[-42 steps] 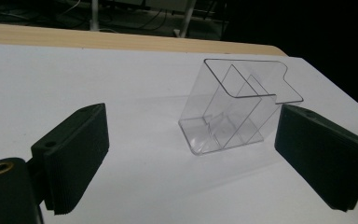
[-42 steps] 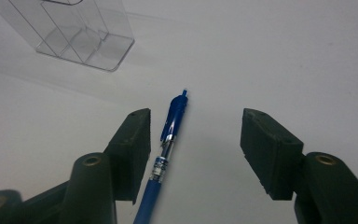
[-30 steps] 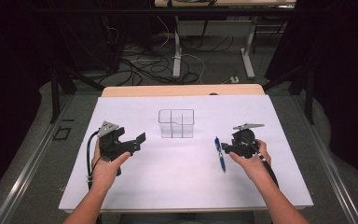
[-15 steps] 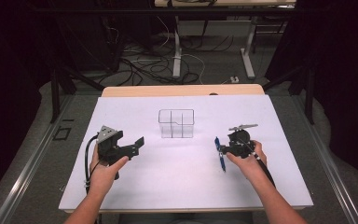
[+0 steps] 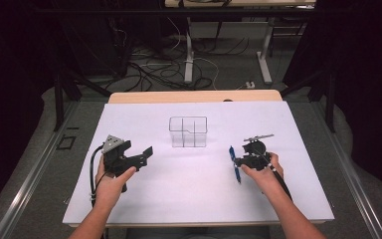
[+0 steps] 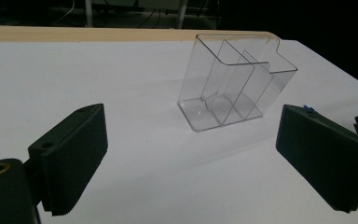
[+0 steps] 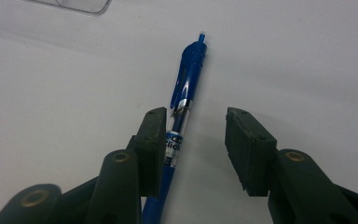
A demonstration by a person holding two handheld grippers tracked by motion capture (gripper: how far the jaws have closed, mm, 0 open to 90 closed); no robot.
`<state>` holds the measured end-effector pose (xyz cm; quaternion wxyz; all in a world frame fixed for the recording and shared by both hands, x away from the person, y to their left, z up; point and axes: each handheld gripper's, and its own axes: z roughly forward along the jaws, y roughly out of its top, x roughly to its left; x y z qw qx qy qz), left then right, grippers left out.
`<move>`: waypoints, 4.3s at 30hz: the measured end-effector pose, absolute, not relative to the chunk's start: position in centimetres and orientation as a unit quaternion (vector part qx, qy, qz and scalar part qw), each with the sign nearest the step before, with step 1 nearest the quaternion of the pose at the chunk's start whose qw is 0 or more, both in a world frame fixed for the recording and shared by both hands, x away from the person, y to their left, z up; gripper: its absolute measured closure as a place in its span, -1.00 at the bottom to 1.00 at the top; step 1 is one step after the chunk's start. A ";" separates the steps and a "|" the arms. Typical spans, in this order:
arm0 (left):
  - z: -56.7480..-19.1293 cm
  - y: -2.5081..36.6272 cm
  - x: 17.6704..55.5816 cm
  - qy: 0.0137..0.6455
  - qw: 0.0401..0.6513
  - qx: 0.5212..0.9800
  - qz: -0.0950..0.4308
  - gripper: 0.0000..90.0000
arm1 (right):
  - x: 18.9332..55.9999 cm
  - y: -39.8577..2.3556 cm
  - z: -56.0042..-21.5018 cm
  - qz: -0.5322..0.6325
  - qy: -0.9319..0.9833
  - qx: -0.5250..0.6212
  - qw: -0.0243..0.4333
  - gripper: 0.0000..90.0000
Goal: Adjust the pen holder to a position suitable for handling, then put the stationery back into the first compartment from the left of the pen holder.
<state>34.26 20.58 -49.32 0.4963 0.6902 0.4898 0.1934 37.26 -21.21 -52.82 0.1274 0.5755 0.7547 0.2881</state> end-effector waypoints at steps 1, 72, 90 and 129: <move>-49.3 20.6 34.3 0.492 0.495 0.690 0.191 -0.80 | 37.2 -21.2 -52.8 0.287 0.755 0.575 0.126 0.34; -49.0 20.2 34.2 0.471 0.502 0.698 0.198 -0.64 | 36.6 -20.6 -51.4 0.289 0.776 0.554 0.086 0.77; -48.9 19.3 33.9 0.443 0.507 0.715 0.188 -0.69 | 36.5 -20.2 -49.5 0.297 0.811 0.498 0.078 0.77; -47.7 13.8 32.1 0.243 0.430 0.828 0.264 -0.36 | 37.6 -15.2 -43.4 0.273 0.895 0.352 -0.033 0.77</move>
